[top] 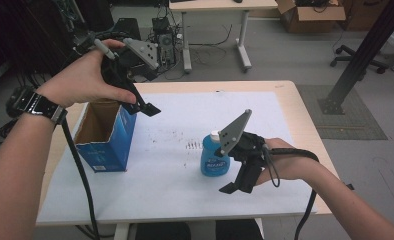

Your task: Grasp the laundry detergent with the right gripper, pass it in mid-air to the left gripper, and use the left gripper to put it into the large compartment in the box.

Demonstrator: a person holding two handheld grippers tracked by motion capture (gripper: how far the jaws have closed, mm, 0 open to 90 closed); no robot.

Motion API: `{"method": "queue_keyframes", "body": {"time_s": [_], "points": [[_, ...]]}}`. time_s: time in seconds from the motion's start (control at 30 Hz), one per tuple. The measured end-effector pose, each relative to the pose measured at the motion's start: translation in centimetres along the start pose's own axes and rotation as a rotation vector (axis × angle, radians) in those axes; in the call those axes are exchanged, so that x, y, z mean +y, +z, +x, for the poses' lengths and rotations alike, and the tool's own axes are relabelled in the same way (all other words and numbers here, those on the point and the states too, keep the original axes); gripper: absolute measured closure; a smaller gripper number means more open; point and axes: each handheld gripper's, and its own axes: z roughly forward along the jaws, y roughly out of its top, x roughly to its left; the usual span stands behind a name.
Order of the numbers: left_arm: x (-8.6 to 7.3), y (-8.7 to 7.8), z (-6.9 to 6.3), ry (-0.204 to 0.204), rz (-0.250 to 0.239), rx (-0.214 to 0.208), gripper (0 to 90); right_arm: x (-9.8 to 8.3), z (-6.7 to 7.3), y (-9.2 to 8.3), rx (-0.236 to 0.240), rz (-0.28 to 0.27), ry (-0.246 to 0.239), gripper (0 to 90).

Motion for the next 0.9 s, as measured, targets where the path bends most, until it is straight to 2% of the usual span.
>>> {"method": "queue_keyframes", "body": {"time_s": [0.27, 0.57, 0.67, 0.8, 0.87, 0.9], "points": [[0.2, 0.0, -0.2, 0.003, 0.004, 0.001, 3.3, -0.1, 0.3, -0.8, -0.003, -0.026, -0.016, 4.3], [0.5, 0.2, -0.4, -0.001, 0.021, -0.002, 3.2, -1.0, -0.1, -3.0, -0.036, -0.115, -0.029, 3.5], [0.6, 0.4, -0.4, -0.003, 0.026, 0.000, 3.3, -1.7, -0.8, -3.9, -0.048, -0.164, -0.027, 3.1], [0.8, 0.5, -0.4, -0.001, 0.031, -0.005, 3.2, -2.4, -1.4, -4.5, -0.059, -0.200, -0.014, 2.9], [0.9, 0.6, -0.4, 0.002, 0.032, -0.005, 3.2, -3.2, -2.1, -5.1, -0.070, -0.238, -0.004, 2.7], [0.9, 0.6, -0.4, 0.002, 0.032, -0.005, 3.3, -3.2, -2.1, -5.1, -0.070, -0.238, -0.004, 2.7]]}}
